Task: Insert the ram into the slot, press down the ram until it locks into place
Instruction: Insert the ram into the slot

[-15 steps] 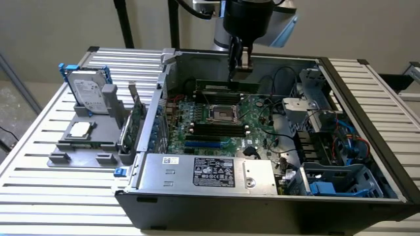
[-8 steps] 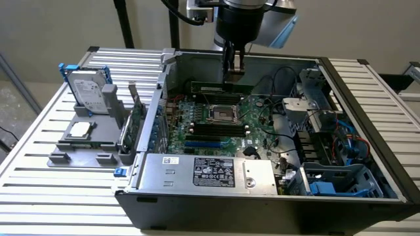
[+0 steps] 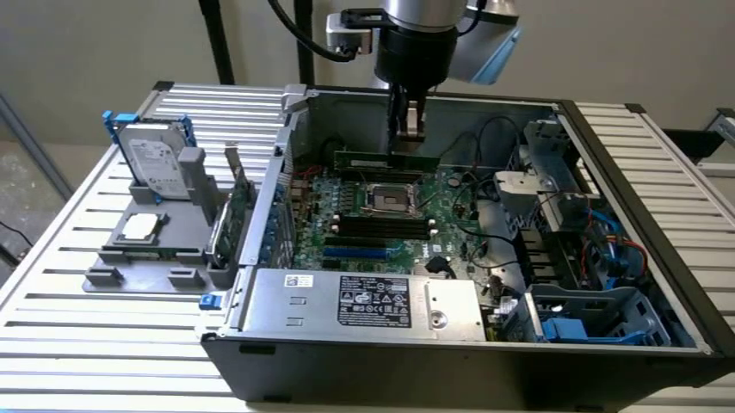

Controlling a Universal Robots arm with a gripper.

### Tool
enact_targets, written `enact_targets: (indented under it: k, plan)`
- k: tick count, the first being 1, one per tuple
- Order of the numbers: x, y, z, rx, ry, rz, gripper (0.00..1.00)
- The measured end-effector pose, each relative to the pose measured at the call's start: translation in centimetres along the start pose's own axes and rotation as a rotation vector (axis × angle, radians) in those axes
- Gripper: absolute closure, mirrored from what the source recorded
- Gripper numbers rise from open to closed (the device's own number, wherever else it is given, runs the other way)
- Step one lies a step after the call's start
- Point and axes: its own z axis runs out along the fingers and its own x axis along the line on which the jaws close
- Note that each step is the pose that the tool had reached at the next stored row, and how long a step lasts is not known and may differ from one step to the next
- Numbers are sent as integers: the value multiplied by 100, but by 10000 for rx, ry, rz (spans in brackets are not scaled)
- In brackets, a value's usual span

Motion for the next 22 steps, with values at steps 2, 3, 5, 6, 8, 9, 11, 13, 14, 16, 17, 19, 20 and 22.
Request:
enact_targets:
  k: [2, 3, 5, 6, 8, 9, 11, 13, 14, 16, 17, 19, 20, 22]
  plan:
    - [1, -1, 37, -1, 2, 1, 86]
    - [1, -2, 55, -1, 2, 1, 86]
    - [2, -4, 91, 0, 1, 2, 86]
    - [2, -6, 110, 1, -1, 1, 86]
    - [3, -9, 146, 0, 1, 1, 86]
    - [3, -11, 164, -1, 1, 1, 86]
    - [4, -14, 200, -1, 1, 1, 86]
    - [5, -17, 236, -1, 1, 1, 86]
    - [6, -19, 254, -1, 1, 1, 86]
    - [10, -25, 290, -1, 2, 0, 86]
    - [12, -28, 309, 0, 0, 1, 86]
    - [17, -34, 346, 0, 0, 1, 86]
    - [20, -38, 364, 0, 0, 1, 86]
    - [28, -45, 399, 0, 1, 1, 86]
